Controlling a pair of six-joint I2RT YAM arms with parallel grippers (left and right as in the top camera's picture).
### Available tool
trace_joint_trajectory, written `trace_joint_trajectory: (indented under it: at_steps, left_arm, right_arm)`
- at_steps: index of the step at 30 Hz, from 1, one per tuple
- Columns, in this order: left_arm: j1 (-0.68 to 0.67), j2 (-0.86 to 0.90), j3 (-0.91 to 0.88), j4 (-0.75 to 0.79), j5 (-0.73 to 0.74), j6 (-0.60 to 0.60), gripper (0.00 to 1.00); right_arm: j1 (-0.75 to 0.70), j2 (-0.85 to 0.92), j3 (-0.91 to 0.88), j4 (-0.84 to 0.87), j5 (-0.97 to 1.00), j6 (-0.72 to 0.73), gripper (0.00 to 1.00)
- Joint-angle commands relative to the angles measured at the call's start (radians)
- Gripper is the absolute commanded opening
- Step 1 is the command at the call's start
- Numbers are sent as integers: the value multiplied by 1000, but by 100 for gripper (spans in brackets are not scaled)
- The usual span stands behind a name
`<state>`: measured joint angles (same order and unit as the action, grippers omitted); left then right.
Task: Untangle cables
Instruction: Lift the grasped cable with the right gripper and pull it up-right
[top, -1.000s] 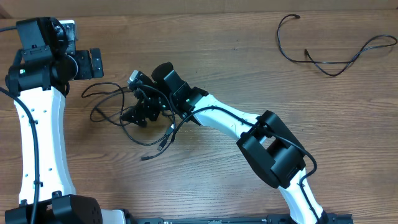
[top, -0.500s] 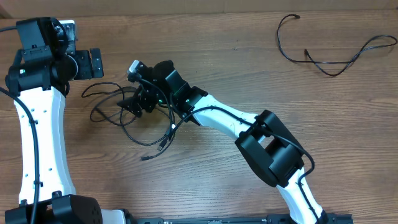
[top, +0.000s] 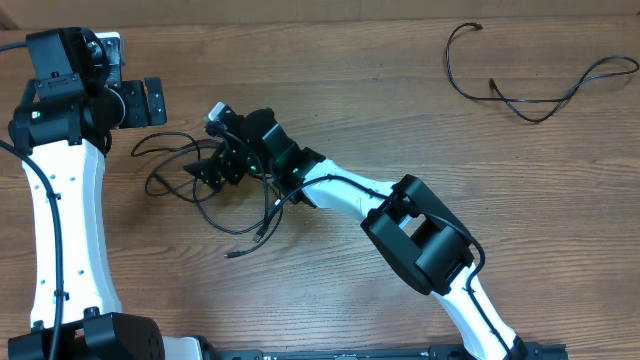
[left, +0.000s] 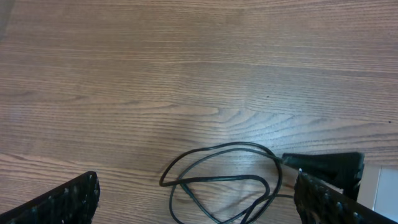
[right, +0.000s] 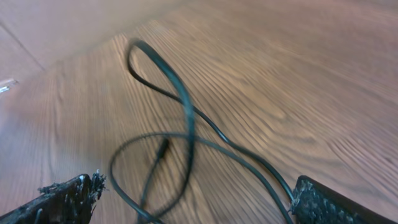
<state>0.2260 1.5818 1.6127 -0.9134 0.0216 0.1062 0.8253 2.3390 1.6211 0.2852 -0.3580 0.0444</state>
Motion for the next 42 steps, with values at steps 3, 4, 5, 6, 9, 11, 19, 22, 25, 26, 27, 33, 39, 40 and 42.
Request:
trace_joint_trajectory:
  at_steps: [3,4,5,6,9,11,19,22,25,26,27,33,39,40,42]
  left_arm:
    - [-2,-5,8,-2,-3,-13,100]
    - [-2,-5,8,-2,-3,-13,100]
    - [-2,-5,8,-2,-3,-13,100]
    - [-2,-5,8,-2,-3,-13,100]
    - [-2,-5,8,-2,-3,-13,100]
    - [-2,-5,8,-2,-3,-13,100]
    - [-2,-5,8,-2,-3,-13,100]
    - [-2,-5,8,-2,-3,-13,99]
    - [-2,-5,8,-2,-3,-13,100]
    - [-2,-5,8,-2,-3,-13,100]
    - [-2,-5,8,-2,-3,-13,100]
    - [-2,-5,8,-2,-3,-13,100]
    - [-2,-5,8,-1,-3,-13,100]
    - [-2,-5,8,-2,-3,-13,100]
    - [-2,-5,8,-2,-3,-13,100]
  right_arm:
    - [52,17,10,31,11,8,96]
    - [60,22,10,34,24,9,96]
    - [68,27,10,37,45,9,96]
    - [76,32,10,36,73,9,96]
    - [85,43,10,43,107,9,96]
    - [84,44,10,43,106,10,96]
    - [84,44,10,56,102,12,44]
    - [84,44,10,66,102,12,4]
    - [84,44,10,66,102,12,4]
    - [83,44,10,66,102,12,4]
    - [83,44,10,66,102,12,4]
    - [59,28,10,30,103,12,4]
    - [-24,-51,10,-86,71,19,4]
    - [-37,-63,10,-98,55,28,4]
    - [-77,-101,10,-130,4,66,4]
